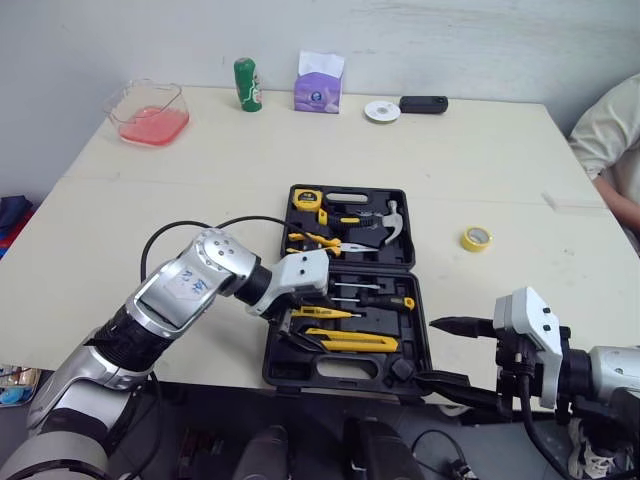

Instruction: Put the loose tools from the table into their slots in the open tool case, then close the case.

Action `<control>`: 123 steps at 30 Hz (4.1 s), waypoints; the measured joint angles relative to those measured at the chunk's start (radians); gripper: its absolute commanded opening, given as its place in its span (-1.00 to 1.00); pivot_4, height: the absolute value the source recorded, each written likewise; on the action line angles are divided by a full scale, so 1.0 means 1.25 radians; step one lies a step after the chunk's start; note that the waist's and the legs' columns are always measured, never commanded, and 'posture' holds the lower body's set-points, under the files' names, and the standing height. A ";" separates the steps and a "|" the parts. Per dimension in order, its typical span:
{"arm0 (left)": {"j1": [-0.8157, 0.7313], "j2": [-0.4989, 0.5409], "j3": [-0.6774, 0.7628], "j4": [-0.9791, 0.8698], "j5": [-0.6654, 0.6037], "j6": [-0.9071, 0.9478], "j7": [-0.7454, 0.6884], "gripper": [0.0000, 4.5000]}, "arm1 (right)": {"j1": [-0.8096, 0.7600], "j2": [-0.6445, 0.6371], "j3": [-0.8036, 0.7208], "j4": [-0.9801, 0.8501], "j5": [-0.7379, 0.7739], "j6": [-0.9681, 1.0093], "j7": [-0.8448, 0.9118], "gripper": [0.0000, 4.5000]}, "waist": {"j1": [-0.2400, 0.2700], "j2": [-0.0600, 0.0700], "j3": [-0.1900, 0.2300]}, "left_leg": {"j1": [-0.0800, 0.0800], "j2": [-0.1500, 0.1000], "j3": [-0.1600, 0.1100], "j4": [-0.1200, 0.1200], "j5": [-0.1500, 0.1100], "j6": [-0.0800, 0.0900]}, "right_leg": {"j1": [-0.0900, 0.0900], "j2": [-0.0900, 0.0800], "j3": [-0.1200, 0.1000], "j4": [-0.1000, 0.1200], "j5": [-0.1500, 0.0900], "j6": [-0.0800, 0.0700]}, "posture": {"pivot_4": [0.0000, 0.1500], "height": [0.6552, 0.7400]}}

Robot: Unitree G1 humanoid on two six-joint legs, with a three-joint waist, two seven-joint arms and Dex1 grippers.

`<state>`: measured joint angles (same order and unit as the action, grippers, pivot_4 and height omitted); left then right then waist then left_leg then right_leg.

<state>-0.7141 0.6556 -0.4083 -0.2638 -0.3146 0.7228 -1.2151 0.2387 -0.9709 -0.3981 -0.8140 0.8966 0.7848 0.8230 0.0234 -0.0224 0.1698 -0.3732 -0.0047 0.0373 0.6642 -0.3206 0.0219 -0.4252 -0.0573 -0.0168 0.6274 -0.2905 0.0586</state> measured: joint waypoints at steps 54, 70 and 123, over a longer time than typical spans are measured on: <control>0.484 0.127 0.694 0.082 -0.200 -0.030 0.213 0.99 | -0.005 0.029 -0.212 0.349 -0.113 -0.090 0.062 1.00 | -0.007 0.004 -0.003 | 0.013 0.001 -0.001 -0.003 -0.008 0.002 | 0.012 -0.003 -0.001 -0.004 -0.003 0.000 | 1.00 1.00; 0.261 0.173 0.497 0.110 -0.220 -0.055 0.121 0.99 | -0.082 -0.101 -0.223 0.406 -0.194 -0.076 0.103 1.00 | -0.011 0.009 0.000 | 0.012 0.001 0.000 -0.009 -0.006 0.000 | 0.010 -0.004 -0.001 -0.006 -0.003 0.000 | 1.00 1.00; -0.042 -0.059 0.278 0.088 -0.233 -0.030 0.121 1.00 | -0.931 0.074 0.515 1.089 -0.753 -0.265 0.329 -0.99 | -0.020 0.010 0.006 | -0.003 0.000 0.004 0.002 0.000 -0.006 | -0.004 -0.001 0.001 0.005 -0.001 0.004 | 1.00 1.00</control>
<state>-0.7665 0.5824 -0.0602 -0.1542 -0.6057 0.6853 -1.0633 -0.9247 -0.8786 0.2455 0.5471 -0.0443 0.4538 1.2341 -0.0011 -0.0093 0.1776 -0.3774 -0.0049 0.0424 0.6664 -0.3210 0.0146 -0.4301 -0.0581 -0.0156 0.6331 -0.2917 0.0634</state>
